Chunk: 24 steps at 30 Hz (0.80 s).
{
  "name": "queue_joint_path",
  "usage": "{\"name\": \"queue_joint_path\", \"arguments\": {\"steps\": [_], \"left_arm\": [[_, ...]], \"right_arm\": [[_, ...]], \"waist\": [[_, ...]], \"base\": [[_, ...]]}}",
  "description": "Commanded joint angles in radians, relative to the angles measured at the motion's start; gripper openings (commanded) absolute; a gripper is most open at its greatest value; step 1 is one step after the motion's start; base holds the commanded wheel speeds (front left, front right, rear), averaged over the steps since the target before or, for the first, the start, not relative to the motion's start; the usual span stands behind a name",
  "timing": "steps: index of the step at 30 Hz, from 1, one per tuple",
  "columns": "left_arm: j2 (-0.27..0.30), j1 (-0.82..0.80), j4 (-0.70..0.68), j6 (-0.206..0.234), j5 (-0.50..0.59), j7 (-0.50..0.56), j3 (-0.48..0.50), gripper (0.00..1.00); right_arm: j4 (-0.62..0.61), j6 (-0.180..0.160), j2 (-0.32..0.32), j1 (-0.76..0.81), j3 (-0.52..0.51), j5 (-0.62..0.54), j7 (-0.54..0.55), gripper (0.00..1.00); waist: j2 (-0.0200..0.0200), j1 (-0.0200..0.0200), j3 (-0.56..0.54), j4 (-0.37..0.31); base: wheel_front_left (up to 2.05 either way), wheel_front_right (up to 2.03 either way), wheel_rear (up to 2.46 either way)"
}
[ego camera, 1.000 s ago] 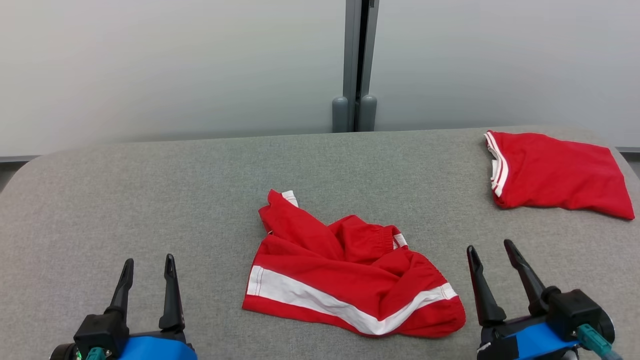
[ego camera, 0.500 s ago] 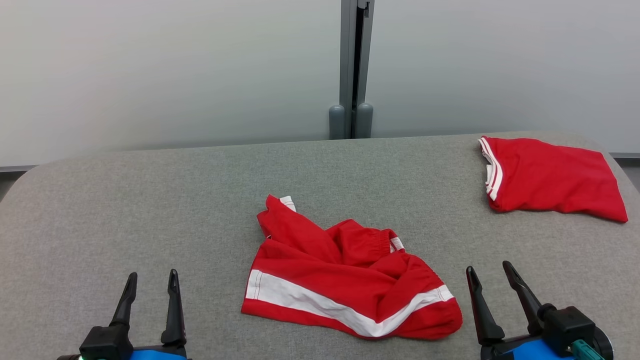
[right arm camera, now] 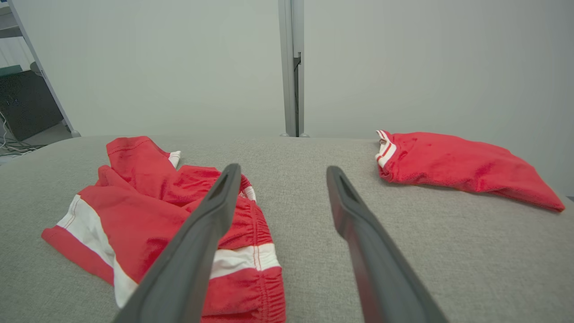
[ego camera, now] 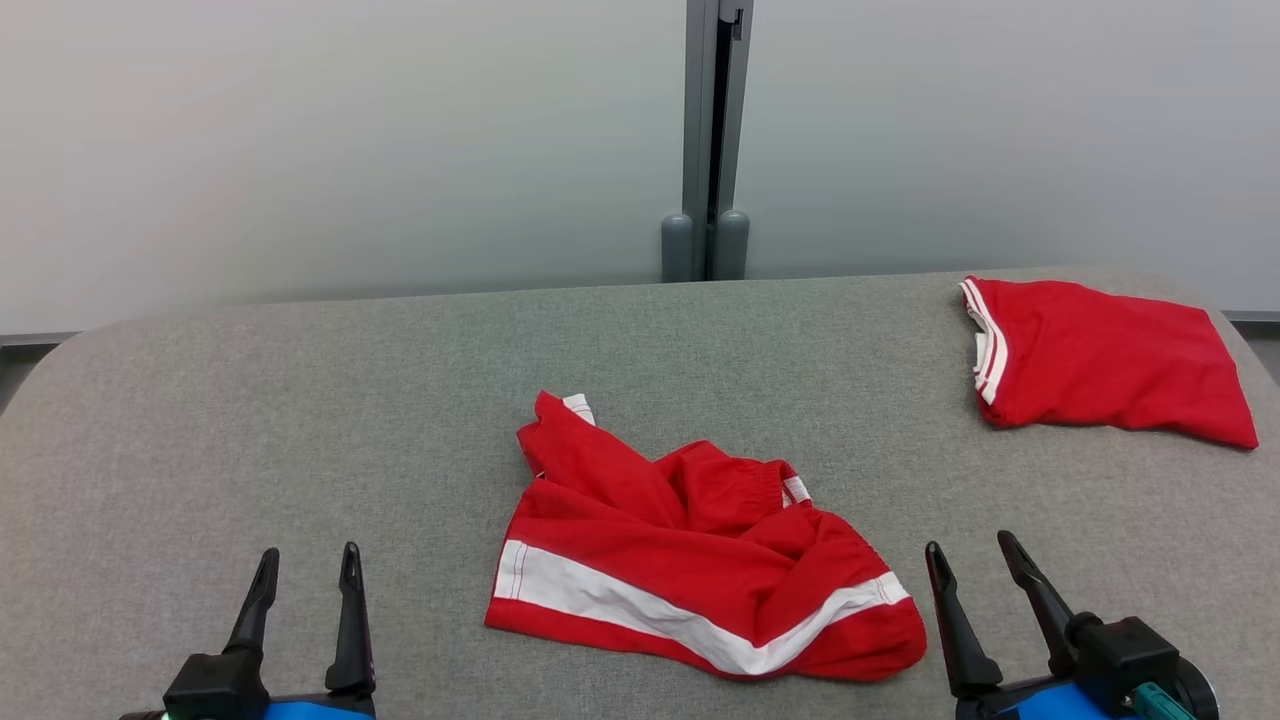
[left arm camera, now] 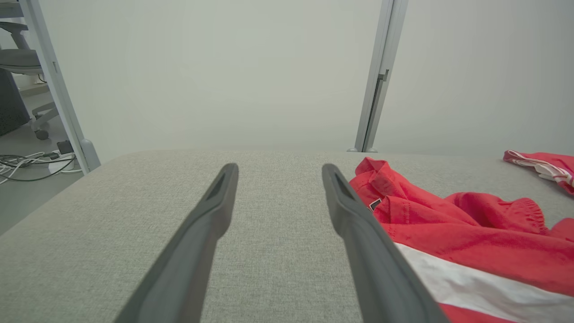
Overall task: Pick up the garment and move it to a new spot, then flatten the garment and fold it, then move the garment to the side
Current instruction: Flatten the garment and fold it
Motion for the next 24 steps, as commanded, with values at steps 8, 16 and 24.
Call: {"name": "queue_joint_path", "arguments": {"steps": [8,16,24], "left_arm": [[0.002,-0.012,0.002,-0.004,0.008,-0.004,0.0,1.0],[0.0,-0.038,0.014,-0.009,-0.006,-0.004,-0.025,1.0],[0.018,-0.142,0.089,-0.012,-0.047,-0.004,-0.13,1.0]], "right_arm": [[0.008,0.0,0.002,0.012,0.002,-0.004,-0.003,1.0],[0.026,0.0,0.002,-0.005,0.0,0.002,-0.003,1.0],[0.097,0.0,-0.038,-0.067,0.054,0.029,-0.003,1.0]], "waist": [[0.0,0.0,0.004,0.0],[0.0,0.0,0.014,-0.006],[0.0,0.0,0.044,-0.026]], "base": [[0.0,0.0,0.0],[0.0,0.0,0.0],[0.0,0.0,0.0]]}}
